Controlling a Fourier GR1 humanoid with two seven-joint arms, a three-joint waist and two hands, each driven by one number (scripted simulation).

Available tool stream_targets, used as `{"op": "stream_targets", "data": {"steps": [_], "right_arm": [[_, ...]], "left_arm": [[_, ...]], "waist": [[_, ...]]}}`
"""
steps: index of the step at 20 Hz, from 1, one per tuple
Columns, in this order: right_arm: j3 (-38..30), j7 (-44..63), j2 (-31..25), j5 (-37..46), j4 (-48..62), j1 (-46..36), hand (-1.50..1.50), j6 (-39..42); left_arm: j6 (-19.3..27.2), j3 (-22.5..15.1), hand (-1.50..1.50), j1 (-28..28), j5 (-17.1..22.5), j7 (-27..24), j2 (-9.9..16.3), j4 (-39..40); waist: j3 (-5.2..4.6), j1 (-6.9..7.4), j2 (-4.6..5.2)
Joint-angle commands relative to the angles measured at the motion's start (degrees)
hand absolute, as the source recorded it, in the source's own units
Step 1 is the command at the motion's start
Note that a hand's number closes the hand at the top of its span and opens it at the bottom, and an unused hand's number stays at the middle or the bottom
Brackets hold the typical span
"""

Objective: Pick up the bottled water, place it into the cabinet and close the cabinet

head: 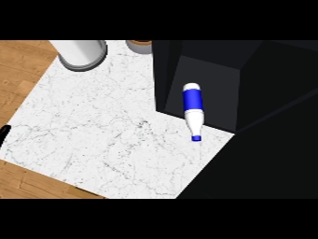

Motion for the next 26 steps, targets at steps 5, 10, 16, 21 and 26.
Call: {"op": "stream_targets", "data": {"steps": [5, 10, 16, 21, 26], "right_arm": [[-0.79, 10.38, 5.76, 1.91, 7.98, -12.33, 1.50, -5.31], [-2.75, 15.28, 8.10, 1.80, 14.70, -21.35, 1.50, -5.79], [-5.22, 20.96, 13.48, 1.61, 25.63, -31.71, 1.50, -9.23], [-8.46, 23.33, 18.56, 1.86, 37.53, -43.21, 1.50, -14.26], [-14.01, 21.74, 18.73, 4.91, 48.40, -55.85, 1.50, -23.42]], "left_arm": [[-0.58, 0.80, -1.50, 0.28, 0.76, 0.45, 0.47, 1.53], [-0.74, 1.06, -1.50, 0.01, 1.12, 0.53, 0.35, 2.24], [-1.28, 1.58, -1.50, 0.73, 1.77, 0.14, -0.17, 3.95], [-1.94, 1.70, -1.50, 1.04, 1.36, -0.24, -0.26, 3.82], [-1.93, 2.08, -1.50, 1.00, 1.74, -0.31, -0.67, 4.47]], "waist": [[0.35, -1.24, -0.69], [0.44, -1.91, -0.83], [0.66, -2.84, -1.15], [1.14, -2.92, -1.29], [1.42, -4.08, -1.41]]}}
